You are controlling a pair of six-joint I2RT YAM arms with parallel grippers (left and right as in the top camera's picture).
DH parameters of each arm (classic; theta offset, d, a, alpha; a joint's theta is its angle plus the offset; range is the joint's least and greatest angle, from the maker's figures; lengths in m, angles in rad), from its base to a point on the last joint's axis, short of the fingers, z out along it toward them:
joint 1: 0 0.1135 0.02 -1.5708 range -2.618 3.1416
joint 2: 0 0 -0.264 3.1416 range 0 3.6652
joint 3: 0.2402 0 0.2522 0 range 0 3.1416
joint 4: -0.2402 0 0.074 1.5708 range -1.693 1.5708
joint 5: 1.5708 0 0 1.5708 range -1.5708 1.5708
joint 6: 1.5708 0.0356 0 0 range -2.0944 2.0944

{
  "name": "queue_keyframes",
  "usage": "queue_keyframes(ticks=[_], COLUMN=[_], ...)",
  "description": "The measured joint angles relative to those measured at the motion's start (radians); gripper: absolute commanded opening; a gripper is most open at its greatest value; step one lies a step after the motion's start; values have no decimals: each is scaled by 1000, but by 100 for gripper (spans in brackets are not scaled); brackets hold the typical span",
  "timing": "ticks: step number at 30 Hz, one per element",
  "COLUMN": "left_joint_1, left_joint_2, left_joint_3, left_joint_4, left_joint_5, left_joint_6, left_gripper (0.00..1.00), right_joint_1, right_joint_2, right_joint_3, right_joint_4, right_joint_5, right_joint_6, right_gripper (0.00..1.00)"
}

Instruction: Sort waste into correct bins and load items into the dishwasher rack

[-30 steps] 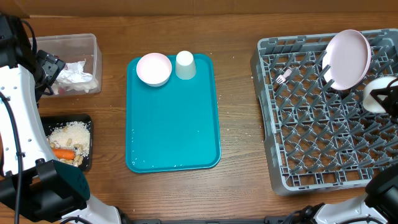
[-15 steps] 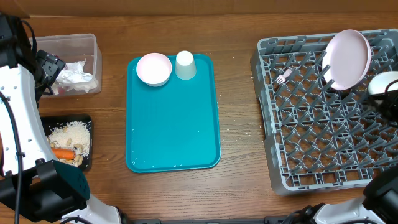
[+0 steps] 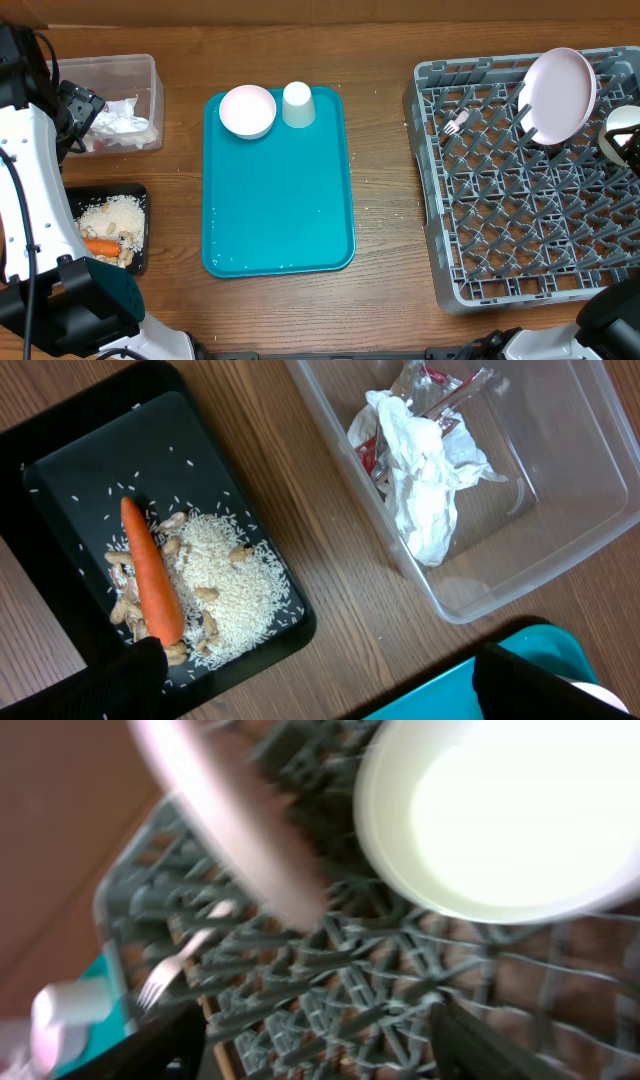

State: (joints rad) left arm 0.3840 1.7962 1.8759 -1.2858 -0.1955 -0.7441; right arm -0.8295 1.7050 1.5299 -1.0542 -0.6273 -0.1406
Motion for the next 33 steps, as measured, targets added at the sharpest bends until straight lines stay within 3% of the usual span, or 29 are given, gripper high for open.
queue_keyframes(ticks=[2, 7, 8, 9, 10, 11, 12, 16, 33], left_joint_1=[0, 0, 0, 0, 0, 0, 0, 0, 0], left_joint_2=[0, 0, 0, 0, 0, 0, 0, 0, 0], left_joint_3=[0, 0, 0, 0, 0, 0, 0, 0, 0], left_joint_4=[0, 0, 0, 0, 0, 0, 0, 0, 0], left_joint_5=[0, 0, 0, 0, 0, 0, 0, 0, 0], left_joint_6=[0, 0, 0, 0, 0, 0, 0, 0, 0], left_gripper=[100, 100, 100, 100, 100, 100, 100, 100, 100], right_joint_1=[0, 0, 0, 0, 0, 0, 0, 0, 1], right_joint_2=[0, 0, 0, 2, 4, 8, 25, 71, 119], right_joint_3=[0, 0, 0, 0, 0, 0, 0, 0, 0], right_joint_4=[14, 14, 14, 17, 23, 32, 42, 54, 68], right_joint_5=[107, 330, 347, 364, 378, 387, 405, 419, 261], right_joint_6=[91, 282, 299, 315, 332, 337, 352, 371, 377], right_gripper=[88, 84, 76, 61, 34, 14, 9, 4, 4])
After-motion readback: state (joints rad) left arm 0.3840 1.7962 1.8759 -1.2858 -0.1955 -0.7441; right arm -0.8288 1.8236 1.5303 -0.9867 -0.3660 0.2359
